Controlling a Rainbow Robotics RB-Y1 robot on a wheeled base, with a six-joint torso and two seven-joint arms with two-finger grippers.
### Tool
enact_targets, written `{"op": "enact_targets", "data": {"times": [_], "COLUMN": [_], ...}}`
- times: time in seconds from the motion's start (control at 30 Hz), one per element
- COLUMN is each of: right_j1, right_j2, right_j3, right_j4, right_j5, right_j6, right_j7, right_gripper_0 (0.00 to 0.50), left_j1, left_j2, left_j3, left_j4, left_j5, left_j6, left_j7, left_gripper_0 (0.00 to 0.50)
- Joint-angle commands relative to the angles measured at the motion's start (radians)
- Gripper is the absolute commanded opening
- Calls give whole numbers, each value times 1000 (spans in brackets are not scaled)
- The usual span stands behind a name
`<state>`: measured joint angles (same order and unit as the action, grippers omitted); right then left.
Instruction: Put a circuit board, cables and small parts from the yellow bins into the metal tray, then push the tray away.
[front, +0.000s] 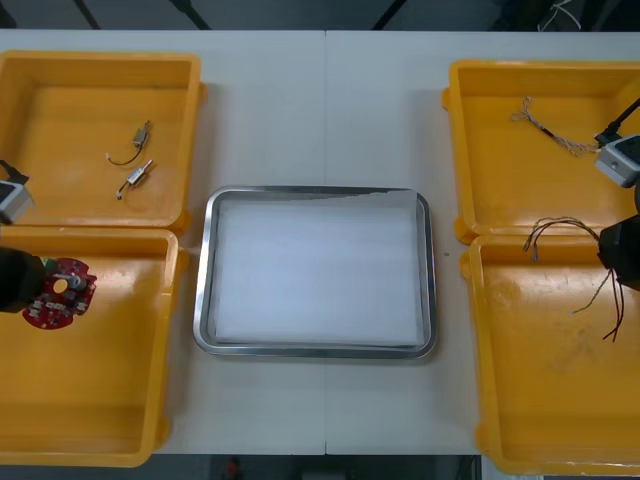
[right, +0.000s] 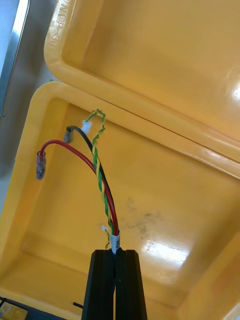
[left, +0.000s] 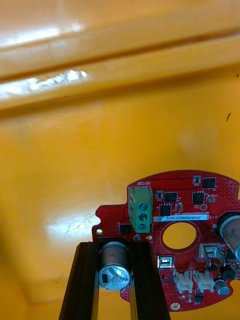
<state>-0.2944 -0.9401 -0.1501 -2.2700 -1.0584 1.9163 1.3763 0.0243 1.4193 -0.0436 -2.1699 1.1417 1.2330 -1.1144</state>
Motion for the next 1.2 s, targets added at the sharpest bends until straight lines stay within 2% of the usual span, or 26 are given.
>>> {"op": "enact_targets", "data": {"times": [0.03, 0.13, 0.27, 0.47, 0.53, 0.77, 0.83, 0.87, 0.93, 1.03, 1.2], "right_j1": [-72, -74, -74, -74, -74, -74, -74, -74, -74, -74, -74], "right_j2": [-54, -54, -54, -54, -54, -54, -54, -54, -54, -54, -54], "right_j3": [57, 58, 58, 60, 60, 60, 60, 60, 60, 60, 60], "right_j4": [18, 29, 29, 29, 29, 29, 29, 29, 29, 29, 29], "right_j5": [5, 5, 6, 6, 6, 6, 6, 6, 6, 6, 6], "right_j6": [4, 4, 4, 4, 4, 4, 4, 4, 4, 4, 4], "right_j7": [35, 36, 32, 30, 30, 30, 30, 30, 30, 30, 30], "right_gripper_0": [0, 0, 0, 0, 0, 0, 0, 0, 0, 0, 0], "left_j1": [-14, -15, -17, -53, -95, -262, -326, -326, -415, -495, -567], "left_j2": [13, -10, -14, -42, -71, -115, -146, -146, -180, -198, -266], "left_j3": [154, 228, 281, 294, 275, 97, 33, 33, -67, -157, -223], "left_j4": [-50, -65, -65, -67, -77, -87, -93, -93, -111, -108, -91], "left_j5": [27, 44, 93, 125, 130, 93, 61, 61, -2, -28, -43], "left_j6": [97, 161, 197, 237, 264, 284, 310, 310, 344, 358, 373], "left_j7": [-51, -48, -41, 4, 62, 262, 366, 366, 481, 548, 653], "left_gripper_0": [0, 0, 0, 0, 0, 0, 0, 0, 0, 0, 0]}}
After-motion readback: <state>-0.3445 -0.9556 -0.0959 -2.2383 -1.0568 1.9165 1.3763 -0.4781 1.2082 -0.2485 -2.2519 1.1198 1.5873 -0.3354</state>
